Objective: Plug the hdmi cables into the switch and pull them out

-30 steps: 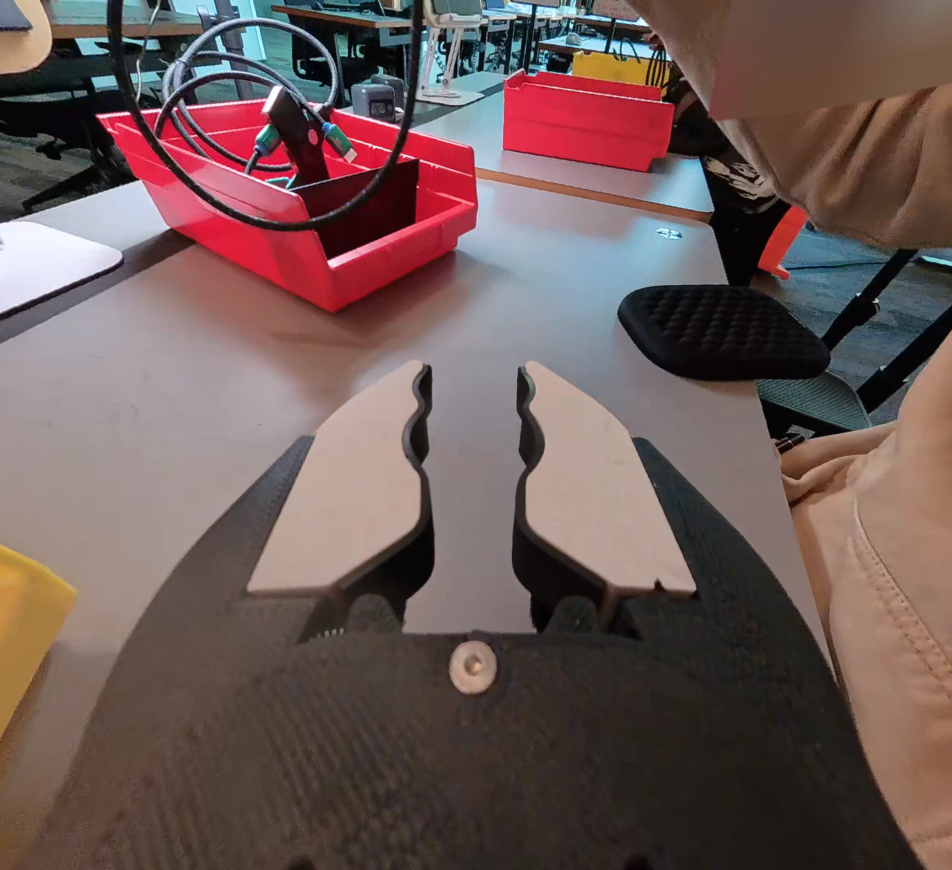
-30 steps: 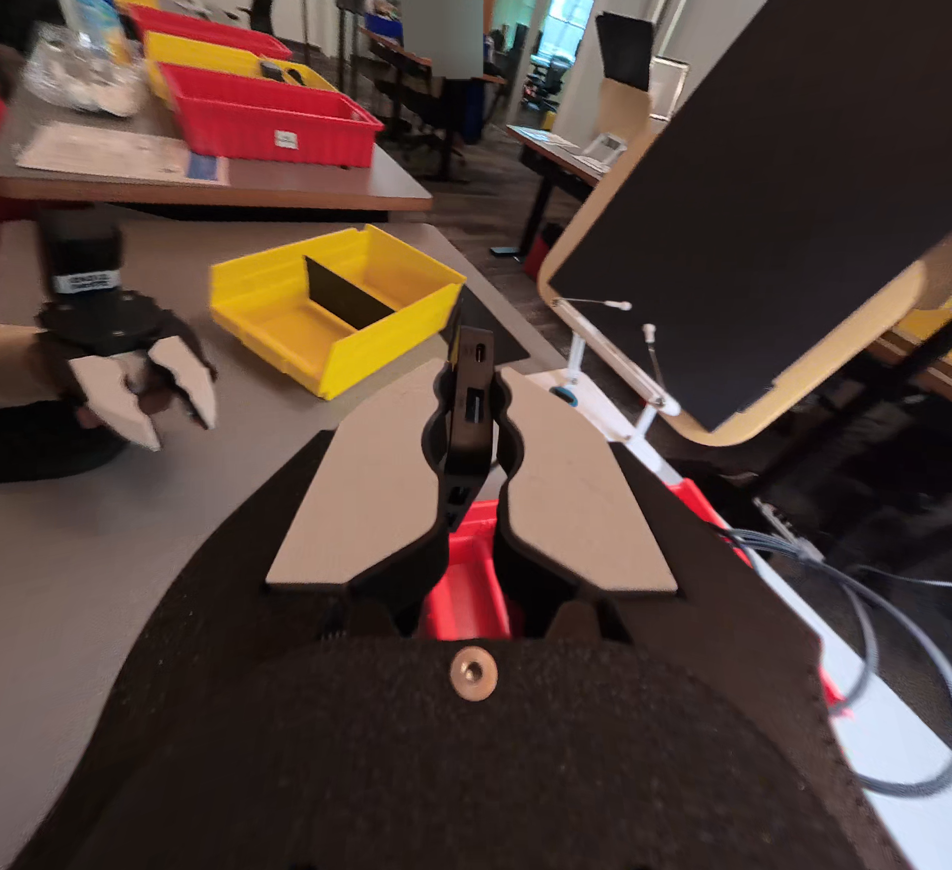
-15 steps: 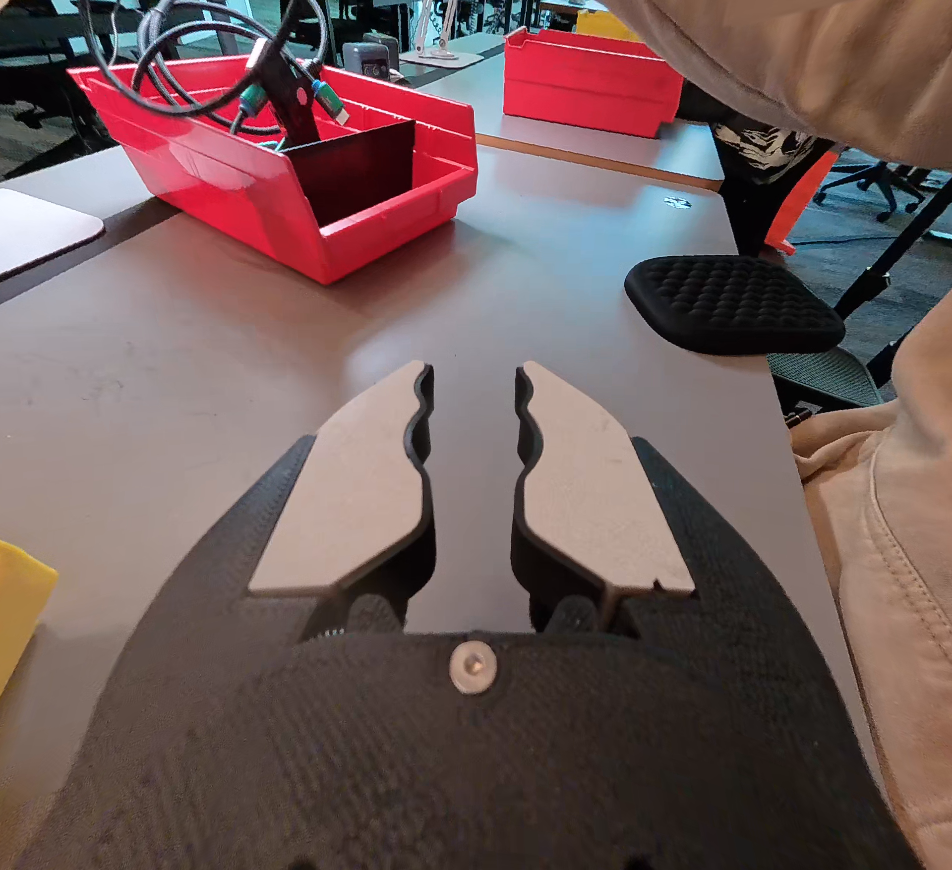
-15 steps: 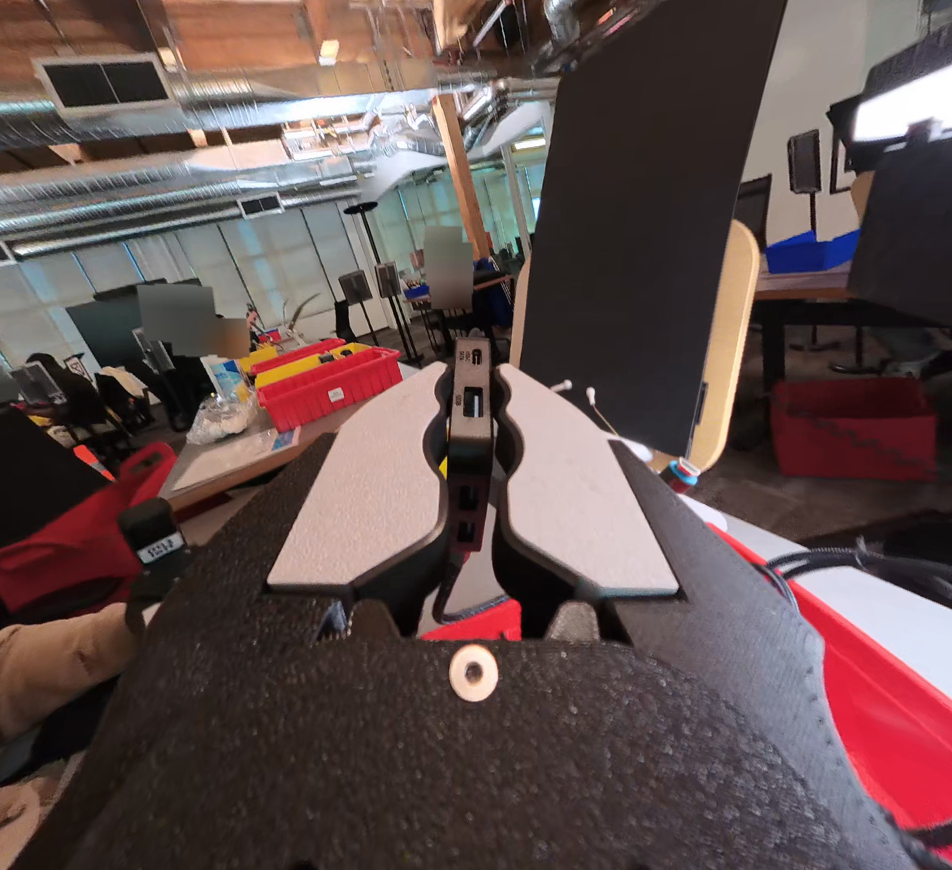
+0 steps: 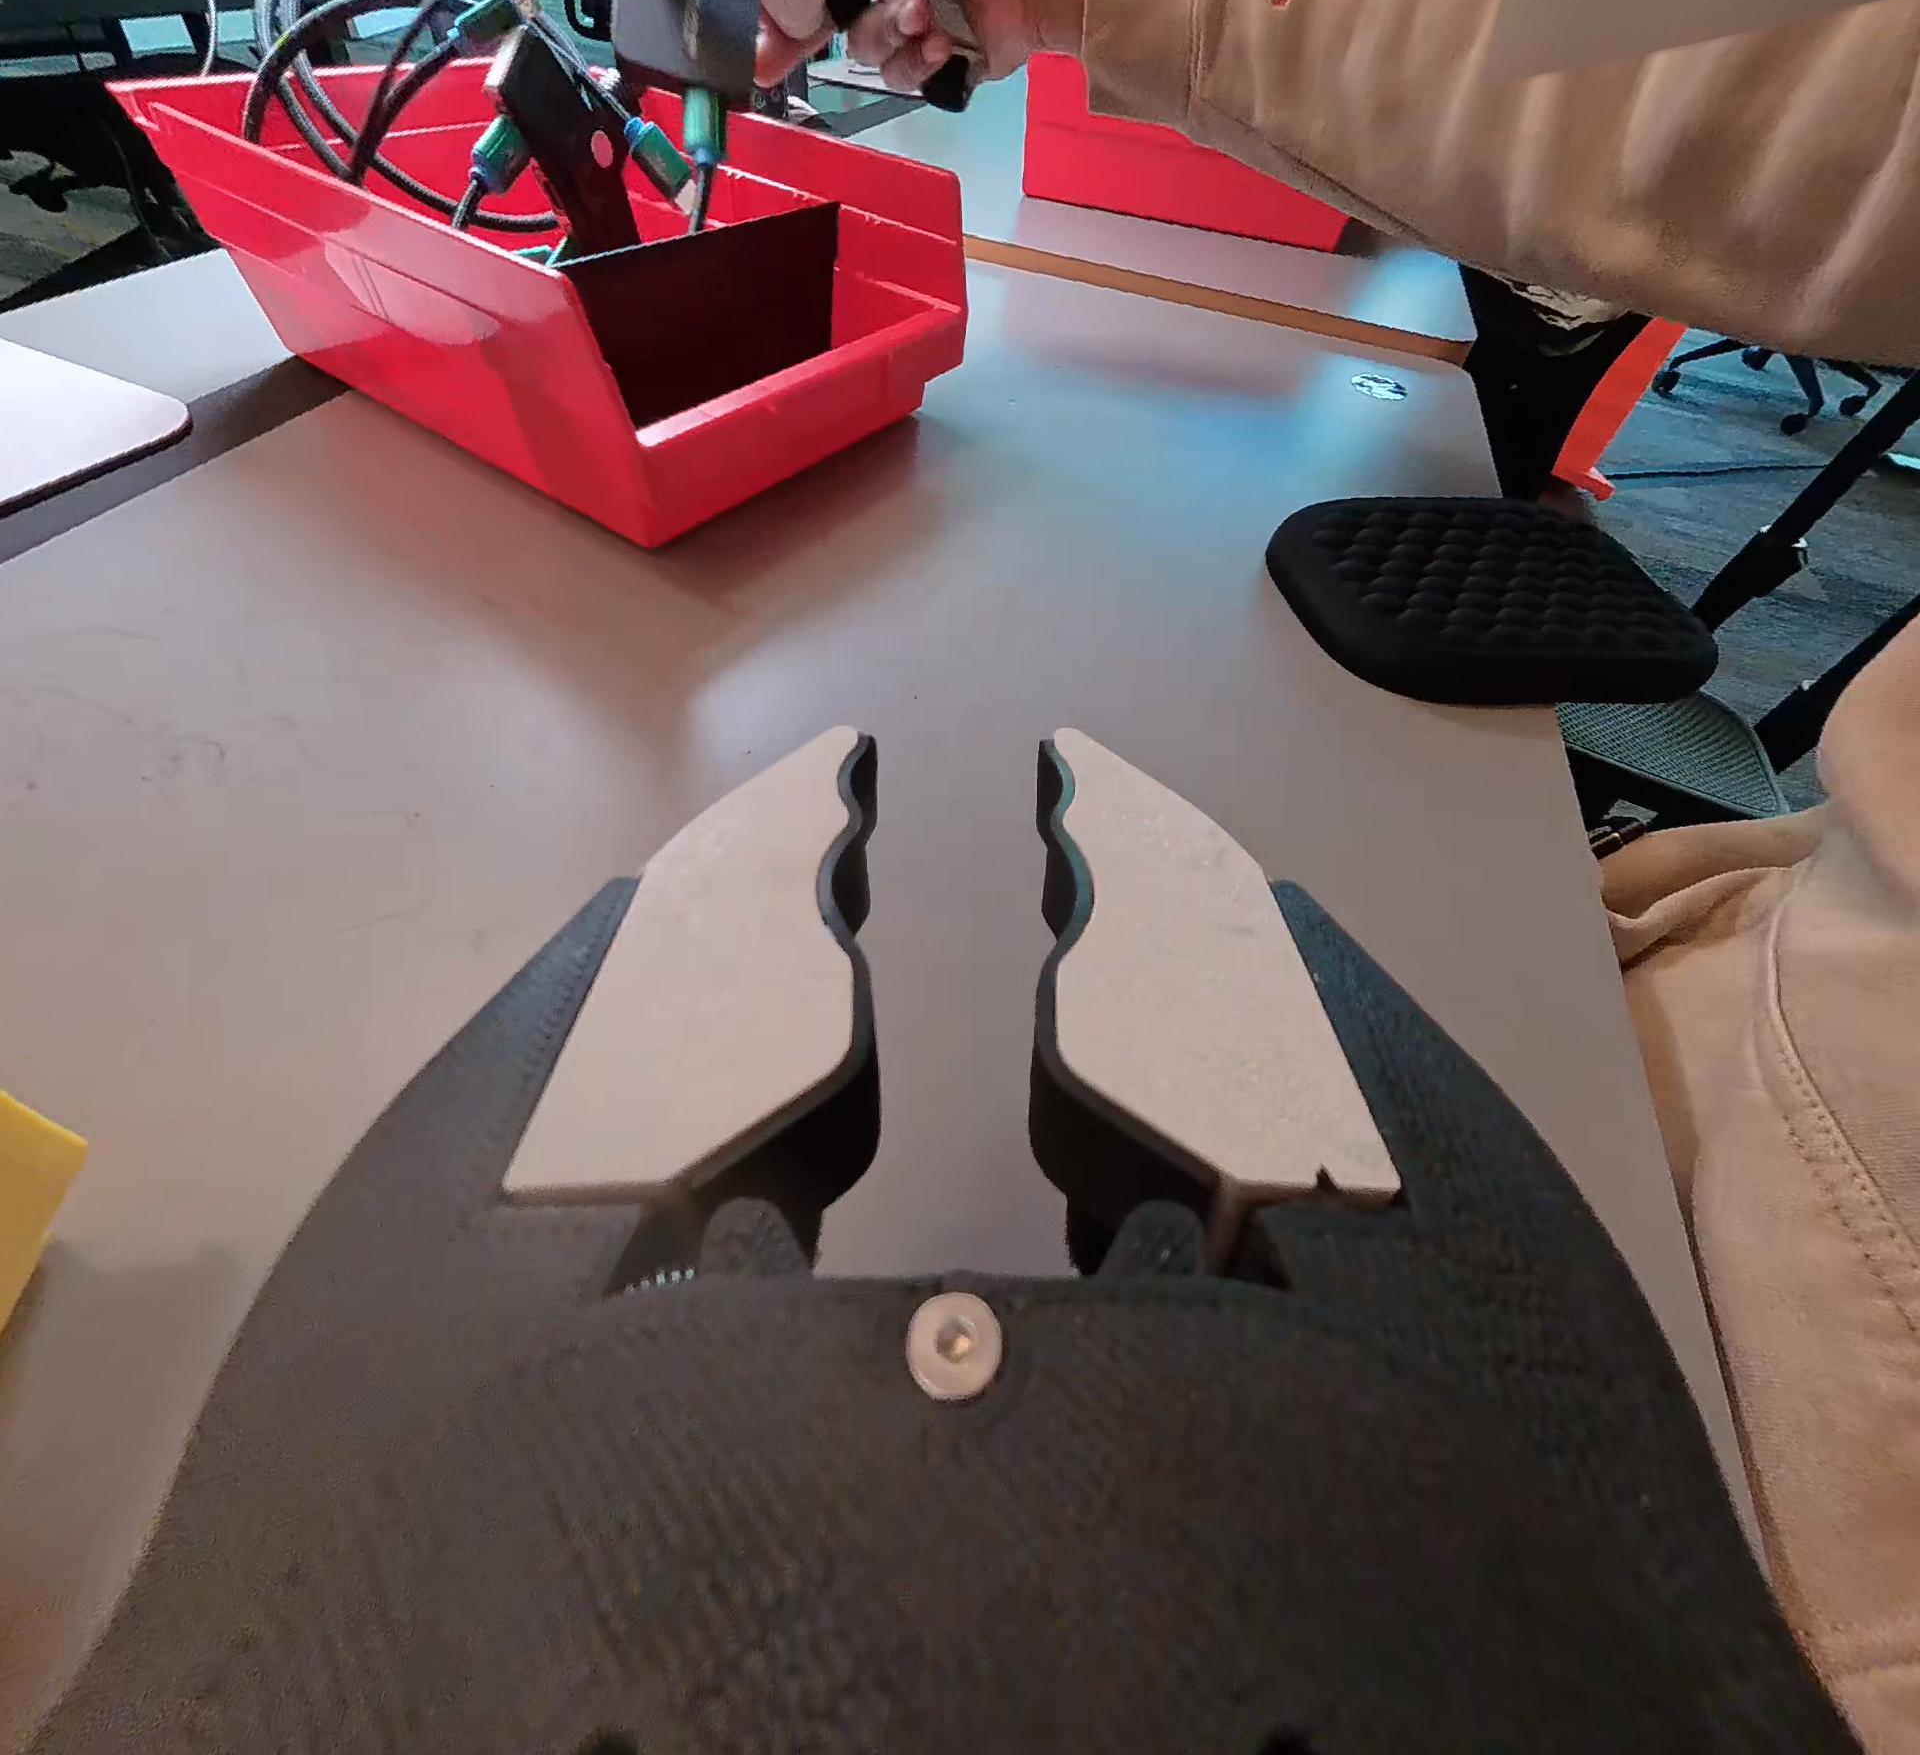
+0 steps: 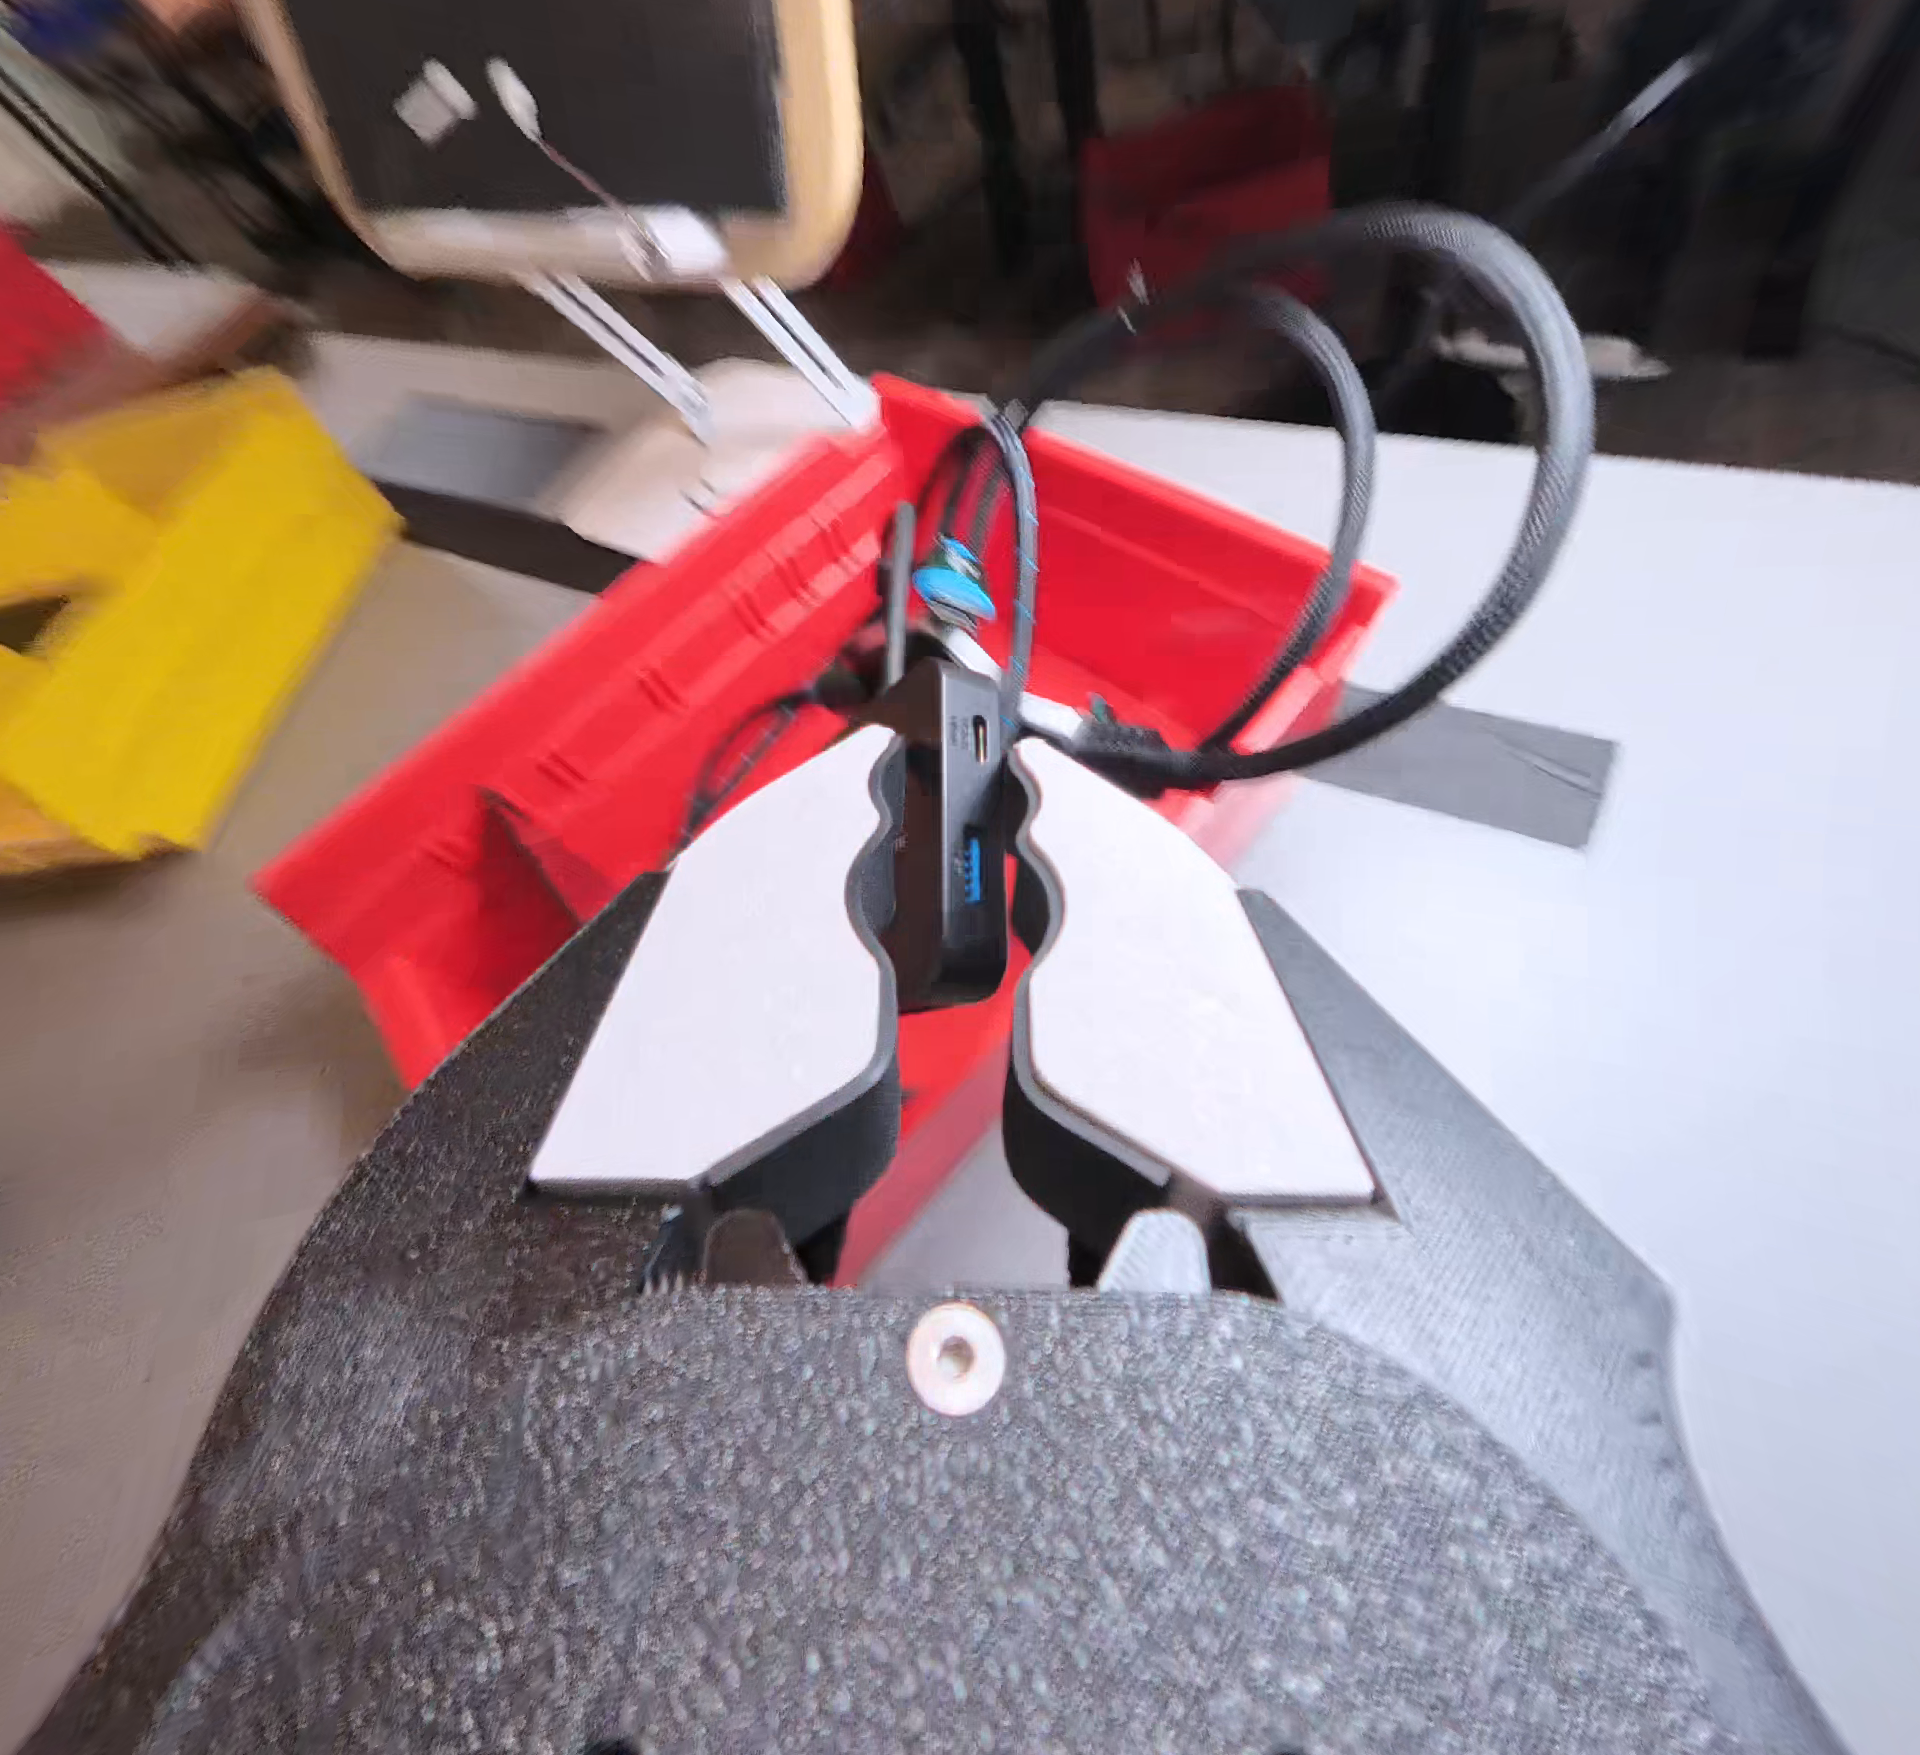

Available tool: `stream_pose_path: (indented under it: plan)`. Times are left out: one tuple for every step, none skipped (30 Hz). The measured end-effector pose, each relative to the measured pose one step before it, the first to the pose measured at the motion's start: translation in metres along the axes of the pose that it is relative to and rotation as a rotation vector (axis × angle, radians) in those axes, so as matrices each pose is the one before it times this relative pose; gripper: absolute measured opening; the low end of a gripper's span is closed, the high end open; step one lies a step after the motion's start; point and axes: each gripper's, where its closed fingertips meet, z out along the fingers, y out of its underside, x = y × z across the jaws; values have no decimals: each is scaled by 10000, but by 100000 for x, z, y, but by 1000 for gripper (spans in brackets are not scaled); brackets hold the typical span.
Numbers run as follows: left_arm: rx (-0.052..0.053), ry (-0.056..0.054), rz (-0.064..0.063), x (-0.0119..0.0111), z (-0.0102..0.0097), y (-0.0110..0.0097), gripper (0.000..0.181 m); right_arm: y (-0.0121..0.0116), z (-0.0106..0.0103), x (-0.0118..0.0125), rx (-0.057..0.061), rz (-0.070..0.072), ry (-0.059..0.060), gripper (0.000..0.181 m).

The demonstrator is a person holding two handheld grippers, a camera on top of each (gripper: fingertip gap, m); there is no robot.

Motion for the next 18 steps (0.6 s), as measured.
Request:
stream_pose_path:
  plan:
    - [-17, -36, -43, -99, 20, 56, 30, 1194, 407, 819, -806, -572, 718, 18]
    - [-11, -26, -44, -97, 33, 55, 30, 874, 415, 489, -689, -809, 647, 19]
    - [-10, -31, -41, -104, 34, 53, 30, -51, 158, 23, -169, -648, 426, 19]
    - [-18, -29, -34, -93, 29, 54, 30, -312, 21, -168, -141, -376, 237, 18]
    - [-12, -43, -21, -98, 6, 36, 31, -151, -13, -124, -318, -336, 248, 19]
    - [5, -66, -7, -100, -6, 4, 31, 36, -15, -151, -416, -489, 253, 22]
    - [4, -56, 2, -84, -41, -14, 31, -30, -120, -208, -330, -462, 229, 26]
    - [9, -57, 11, -73, -53, -35, 31, -248, -281, -68, -147, -352, 320, 32]
    - [30, -83, 17, -99, -86, -78, 32, -584, -502, -9, 149, -238, 331, 36]
    - [30, -77, 13, -109, -87, -91, 32, -802, -668, -133, 343, -79, 219, 38]
    - [41, -29, 3, -55, -83, -105, 32, -1008, -784, -281, 508, 61, 132, 41]
    - [74, -15, -14, -40, -86, -154, 32, -1175, -872, -604, 646, 114, -11, 43]
    - [75, -35, -31, -73, -70, -141, 32, -1115, -843, -1020, 589, 48, -151, 43]
    - [53, -33, -27, -64, -63, -98, 33, -834, -712, -1363, 370, -122, -226, 44]
    - [29, -30, -18, -59, -48, -64, 33, -491, -562, -1718, 157, -308, -320, 45]
    - [16, -54, -5, -72, -53, -56, 34, -114, -369, -2074, -60, -420, -443, 46]
    - [18, -84, 20, -90, -66, -62, 35, 283, -117, -2332, -299, -471, -553, 48]
    - [9, -83, 47, -88, -65, -61, 35, 674, 172, -2484, -521, -489, -627, 50]
